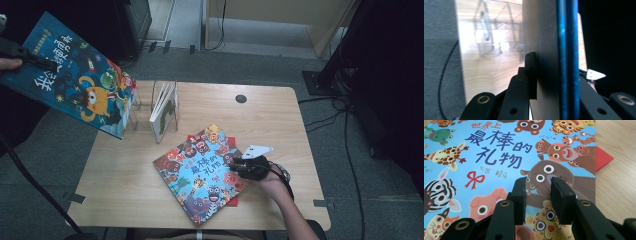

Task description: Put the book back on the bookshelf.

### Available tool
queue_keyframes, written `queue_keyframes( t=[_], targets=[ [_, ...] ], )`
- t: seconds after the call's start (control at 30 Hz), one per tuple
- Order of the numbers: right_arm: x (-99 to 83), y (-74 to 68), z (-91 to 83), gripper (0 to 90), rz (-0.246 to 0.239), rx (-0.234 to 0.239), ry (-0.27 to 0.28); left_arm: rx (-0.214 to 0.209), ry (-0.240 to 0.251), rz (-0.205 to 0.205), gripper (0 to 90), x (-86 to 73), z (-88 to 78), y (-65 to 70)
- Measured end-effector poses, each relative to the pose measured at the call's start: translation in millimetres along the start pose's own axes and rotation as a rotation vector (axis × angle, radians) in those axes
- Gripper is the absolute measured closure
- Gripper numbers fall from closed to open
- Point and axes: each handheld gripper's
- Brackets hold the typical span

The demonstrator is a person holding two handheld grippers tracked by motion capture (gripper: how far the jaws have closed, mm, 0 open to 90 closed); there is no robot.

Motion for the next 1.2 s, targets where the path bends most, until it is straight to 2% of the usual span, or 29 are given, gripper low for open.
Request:
queue_keyframes(
  t=[0.1, 0.2, 0.33, 0.53, 0.63, 0.77, 0.87, 1.0, 1.2],
  targets=[
    [0.0, 0.1, 0.0, 65.9, -0.002, 0.000, 0.000, 0.027, -0.012, -0.006, 80.0, -0.4, 0.0, -5.4],
    [-0.1, 0.2, 0.0, 65.8, -0.001, 0.001, 0.001, 0.034, -0.017, -0.013, 80.1, -0.9, -1.5, -12.8],
    [-0.1, 0.1, 0.0, 65.9, -0.002, 0.000, 0.000, 0.060, 0.001, -0.029, 80.2, -1.8, -2.0, -19.7],
    [-0.1, 0.3, 0.0, 65.9, -0.003, 0.001, 0.001, 0.087, -0.032, -0.027, 80.1, -0.5, 8.4, -26.0],
    [-0.1, 0.2, 0.0, 65.9, -0.003, 0.001, 0.001, 0.104, -0.029, -0.041, 80.4, -0.7, 14.3, -31.1],
    [-0.1, 0.3, 0.0, 65.9, -0.003, 0.001, 0.001, 0.121, -0.032, -0.036, 80.1, -0.5, 26.0, -37.2],
    [-0.1, 0.2, 0.1, 65.9, -0.002, 0.001, 0.001, 0.115, -0.027, -0.042, 80.2, -0.4, 37.5, -41.6],
    [-0.1, 0.2, 0.1, 66.0, -0.001, 0.003, 0.001, 0.114, -0.044, -0.048, 80.5, 1.9, 53.4, -45.5],
    [0.0, 0.5, 0.0, 66.0, 0.000, 0.003, 0.000, 0.121, -0.051, -0.031, 80.3, 3.0, 74.2, -48.8]
  ],
)
Point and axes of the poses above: each handheld gripper's, and its own axes: z roughly forward along the jaws, x roughly out of its top, y roughly to its right, and after that the axes turned 9 degrees about z, right-handed
